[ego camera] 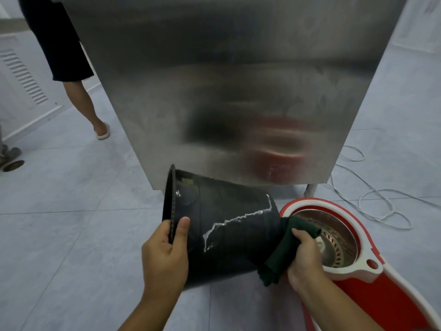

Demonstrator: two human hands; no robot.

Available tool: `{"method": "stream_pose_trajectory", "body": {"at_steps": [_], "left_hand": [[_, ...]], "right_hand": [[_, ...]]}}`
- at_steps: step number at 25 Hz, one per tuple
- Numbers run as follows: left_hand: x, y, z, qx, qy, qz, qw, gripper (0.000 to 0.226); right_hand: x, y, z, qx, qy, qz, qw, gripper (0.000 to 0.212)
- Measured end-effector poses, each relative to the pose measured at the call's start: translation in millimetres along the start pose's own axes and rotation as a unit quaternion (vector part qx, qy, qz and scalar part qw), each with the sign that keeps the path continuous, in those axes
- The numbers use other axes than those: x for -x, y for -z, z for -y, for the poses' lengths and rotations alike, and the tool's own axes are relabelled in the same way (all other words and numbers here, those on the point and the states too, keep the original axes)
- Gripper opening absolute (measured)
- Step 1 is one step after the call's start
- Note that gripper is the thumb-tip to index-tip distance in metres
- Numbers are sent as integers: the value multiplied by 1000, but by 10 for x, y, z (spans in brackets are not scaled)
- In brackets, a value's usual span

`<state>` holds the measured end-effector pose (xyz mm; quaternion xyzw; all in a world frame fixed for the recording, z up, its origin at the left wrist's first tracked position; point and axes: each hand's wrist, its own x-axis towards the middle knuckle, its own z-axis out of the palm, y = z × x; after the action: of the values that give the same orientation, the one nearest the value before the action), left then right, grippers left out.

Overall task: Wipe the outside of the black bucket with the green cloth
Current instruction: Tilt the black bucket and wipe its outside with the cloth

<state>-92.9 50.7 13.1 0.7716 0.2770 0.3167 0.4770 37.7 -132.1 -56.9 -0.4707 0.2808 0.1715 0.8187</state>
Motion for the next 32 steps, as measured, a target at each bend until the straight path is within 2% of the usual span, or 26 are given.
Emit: {"method": "stream_pose_trajectory", "body": {"at_steps": [4, 6, 8, 9, 11, 12, 13, 14, 15, 16, 18, 19, 20, 21, 23, 26, 30, 31, 32], "left_hand": [[-96, 51, -29, 37, 28, 73, 996, 42], [-103, 12, -33, 39, 51, 62, 996, 34], [-88, -62, -2, 42, 87, 32, 995, 35], [-90, -86, 21, 53, 121, 19, 991, 34], [-124, -84, 74, 80, 188, 1, 979, 33], [-140, -74, 89, 94, 211, -2, 973, 32], [-151, -66, 93, 107, 227, -3, 968, 30], [-155, -65, 85, 119, 235, -2, 965, 29], [-151, -80, 74, 126, 238, 2, 963, 29], [-136, -103, 64, 123, 238, 6, 963, 28], [-91, -155, 28, 98, 223, 16, 970, 31], [-67, -172, 11, 84, 211, 22, 974, 33], [-48, -186, -8, 72, 199, 30, 977, 34], [-35, -193, -12, 63, 185, 39, 980, 35], [-25, -203, -17, 48, 157, 57, 985, 35], [-10, -208, -33, 34, 120, 68, 990, 35], [-9, -140, -66, 31, 104, 53, 993, 34], [-19, -119, -69, 37, 108, 44, 992, 32], [-32, -103, -70, 46, 115, 36, 992, 31]], "right_hand": [[-63, 8, 8, 8, 14, -5, 1000, 39], [-29, -41, -8, 44, 28, 3, 999, 32], [102, -80, -154, 120, 94, 0, 988, 36], [177, -64, -288, 166, 162, 6, 973, 42], [314, -31, -541, 272, 322, 40, 906, 61], [352, -22, -645, 339, 371, 72, 861, 70], [381, -58, -733, 424, 378, 104, 816, 78], [395, -98, -774, 540, 366, 109, 750, 90], [360, -76, -831, 613, 398, 108, 673, 101], [340, -11, -916, 637, 452, 153, 605, 86], [351, 22, -1070, 608, 560, 238, 510, 28], [402, 63, -1077, 593, 597, 277, 464, 20], [449, 82, -1048, 584, 607, 309, 442, 19], [523, 45, -920, 575, 614, 316, 438, 21], [559, -92, -657, 543, 630, 312, 459, 23], [474, -301, -378, 524, 588, 286, 546, 38], [56, -165, -197, 480, 489, 168, 708, 56], [8, -100, -212, 472, 470, 149, 731, 58], [2, -49, -278, 467, 469, 142, 736, 62]]}}
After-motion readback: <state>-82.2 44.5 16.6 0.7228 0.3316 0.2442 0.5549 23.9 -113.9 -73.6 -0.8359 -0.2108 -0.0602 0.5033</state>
